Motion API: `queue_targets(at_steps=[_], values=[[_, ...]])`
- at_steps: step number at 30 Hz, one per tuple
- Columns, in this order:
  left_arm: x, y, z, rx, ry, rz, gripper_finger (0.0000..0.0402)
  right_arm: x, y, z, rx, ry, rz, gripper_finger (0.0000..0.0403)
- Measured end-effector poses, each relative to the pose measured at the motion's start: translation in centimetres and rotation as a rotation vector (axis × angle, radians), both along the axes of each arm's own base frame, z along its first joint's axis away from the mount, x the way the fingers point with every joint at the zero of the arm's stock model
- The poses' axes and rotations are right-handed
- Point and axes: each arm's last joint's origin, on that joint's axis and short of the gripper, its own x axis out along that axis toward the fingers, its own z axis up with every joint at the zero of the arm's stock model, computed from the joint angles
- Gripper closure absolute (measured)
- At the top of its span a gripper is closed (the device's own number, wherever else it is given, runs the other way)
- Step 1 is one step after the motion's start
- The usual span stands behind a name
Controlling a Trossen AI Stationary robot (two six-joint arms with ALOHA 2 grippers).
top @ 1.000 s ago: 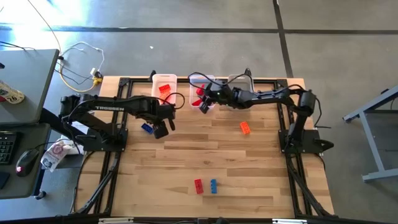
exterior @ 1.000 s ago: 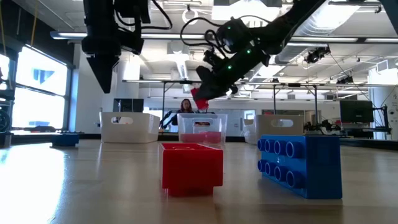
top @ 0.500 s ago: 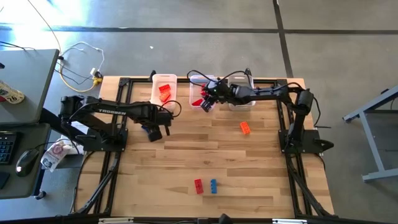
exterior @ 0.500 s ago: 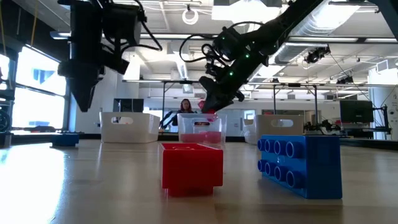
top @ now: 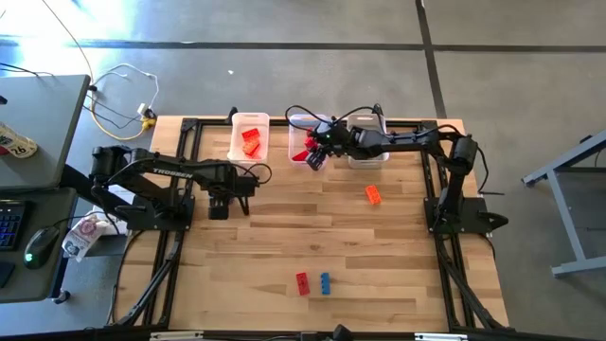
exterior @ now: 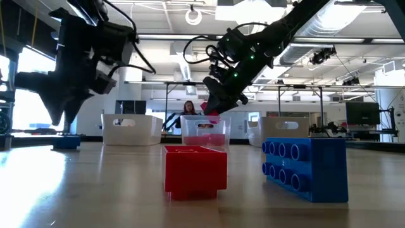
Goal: Sort & place blocks by color
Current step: Put the red game piece into the transparent bin
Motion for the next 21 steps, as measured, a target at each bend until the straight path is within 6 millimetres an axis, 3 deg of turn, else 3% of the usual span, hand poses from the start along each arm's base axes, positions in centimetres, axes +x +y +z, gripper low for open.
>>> queue_targets(at_steps=[11,21], values=[[-0.35,-0.14,-0.39,-0.058,0.045,-0.139,0.0229,0.1,-0.01,0.11,-0.023,-0.003,0.027,0.0153],[-0.05,-0.07,-0.46,-0.081,0.042,-0.277,0.0229,0.23,-0.05,0.29,-0.036,-0.021,0.034,0.0146]])
